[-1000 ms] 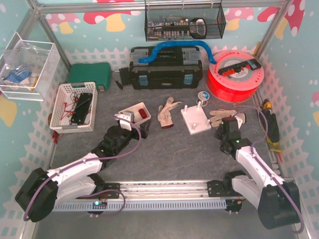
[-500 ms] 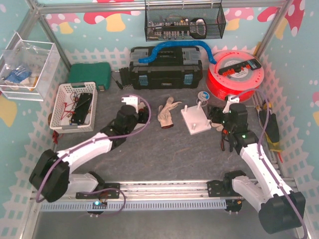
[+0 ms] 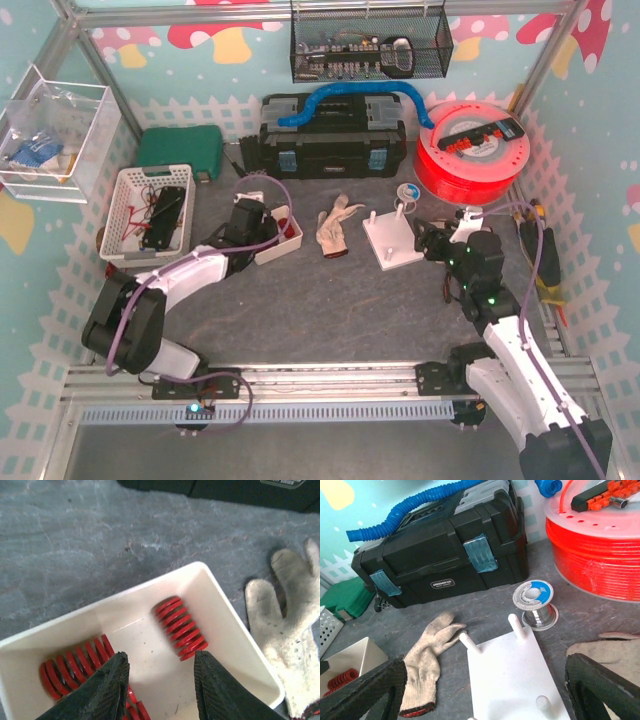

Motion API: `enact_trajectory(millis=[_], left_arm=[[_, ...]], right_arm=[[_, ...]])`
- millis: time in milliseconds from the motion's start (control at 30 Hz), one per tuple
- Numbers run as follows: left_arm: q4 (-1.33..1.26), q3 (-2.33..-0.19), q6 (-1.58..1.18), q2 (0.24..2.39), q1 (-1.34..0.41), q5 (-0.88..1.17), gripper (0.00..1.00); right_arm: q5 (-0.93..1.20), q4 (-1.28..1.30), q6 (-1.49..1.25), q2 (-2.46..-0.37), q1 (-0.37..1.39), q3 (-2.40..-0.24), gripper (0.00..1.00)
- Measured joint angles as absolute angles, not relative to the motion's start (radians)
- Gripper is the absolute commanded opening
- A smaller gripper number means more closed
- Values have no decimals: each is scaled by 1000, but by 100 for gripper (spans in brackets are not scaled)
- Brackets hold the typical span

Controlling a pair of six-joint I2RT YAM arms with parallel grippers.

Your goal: Install the large spring

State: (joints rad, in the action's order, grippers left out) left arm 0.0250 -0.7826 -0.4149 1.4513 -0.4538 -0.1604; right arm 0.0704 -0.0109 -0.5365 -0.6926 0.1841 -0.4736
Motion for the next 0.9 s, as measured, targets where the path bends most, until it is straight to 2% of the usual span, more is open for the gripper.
enact_trajectory(millis=[400,633,900], left_arm=[[39,-880,-374,1630,-433,-13,41],[56,-912,-374,1689,-433,4,41],[70,-951,-374,1744,-430,-4,50]], right_arm=[[115,-39,-551,-737,185,-455,86],[117,-51,-551,-740,185,-453,86],[113,-53,-551,-740,185,-453,86]])
